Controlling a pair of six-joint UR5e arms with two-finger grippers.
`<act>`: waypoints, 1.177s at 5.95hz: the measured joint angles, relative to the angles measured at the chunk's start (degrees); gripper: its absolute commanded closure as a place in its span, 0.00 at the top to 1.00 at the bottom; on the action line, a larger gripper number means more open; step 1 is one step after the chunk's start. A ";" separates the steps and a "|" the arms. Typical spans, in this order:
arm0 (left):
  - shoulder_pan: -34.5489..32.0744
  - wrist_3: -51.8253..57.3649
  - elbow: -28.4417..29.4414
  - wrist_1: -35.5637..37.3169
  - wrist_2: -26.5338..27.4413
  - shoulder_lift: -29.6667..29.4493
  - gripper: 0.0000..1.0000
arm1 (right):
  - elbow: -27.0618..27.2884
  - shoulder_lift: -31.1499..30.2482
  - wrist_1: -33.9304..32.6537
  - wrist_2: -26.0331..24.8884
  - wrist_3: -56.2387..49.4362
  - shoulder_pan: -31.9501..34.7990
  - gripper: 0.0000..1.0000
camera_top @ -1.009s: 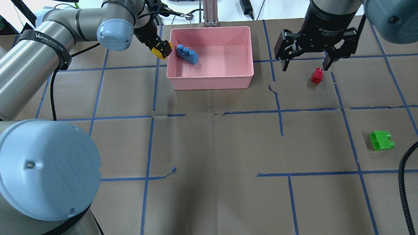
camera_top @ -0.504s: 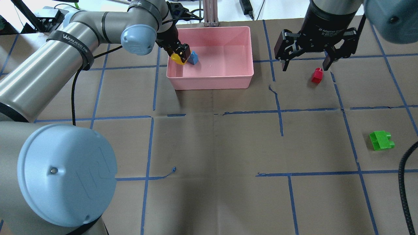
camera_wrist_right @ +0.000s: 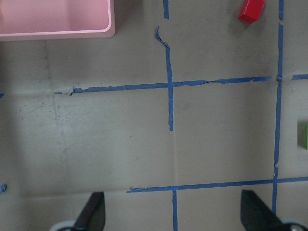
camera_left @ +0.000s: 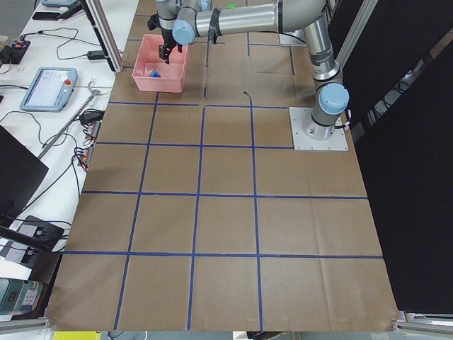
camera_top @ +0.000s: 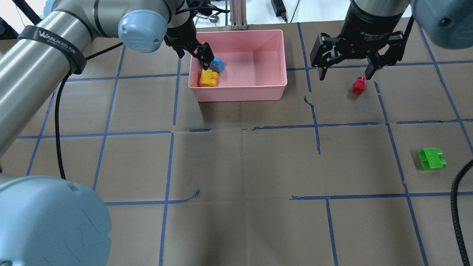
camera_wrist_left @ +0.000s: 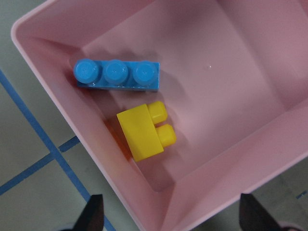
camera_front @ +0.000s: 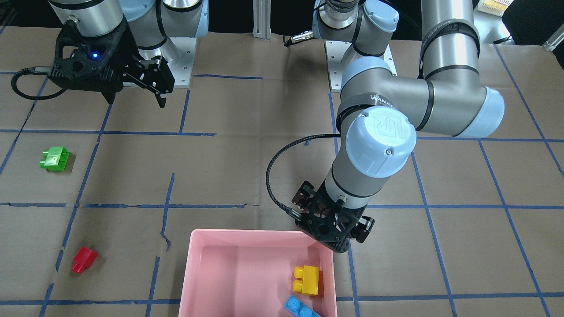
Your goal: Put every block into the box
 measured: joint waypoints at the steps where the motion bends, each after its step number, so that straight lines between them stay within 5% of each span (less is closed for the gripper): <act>1: 0.02 -3.79 -0.16 -5.26 1.26 3.75 1.00 | -0.04 0.00 -0.02 -0.01 0.00 0.00 1.00; 4: 0.83 -15.71 -1.39 -13.06 4.40 13.09 1.00 | -0.06 -0.07 0.04 -0.06 0.00 0.00 1.00; 7: 6.33 -17.60 -12.35 -13.56 4.48 24.45 1.00 | -0.06 -0.09 0.04 -0.07 0.00 0.03 1.00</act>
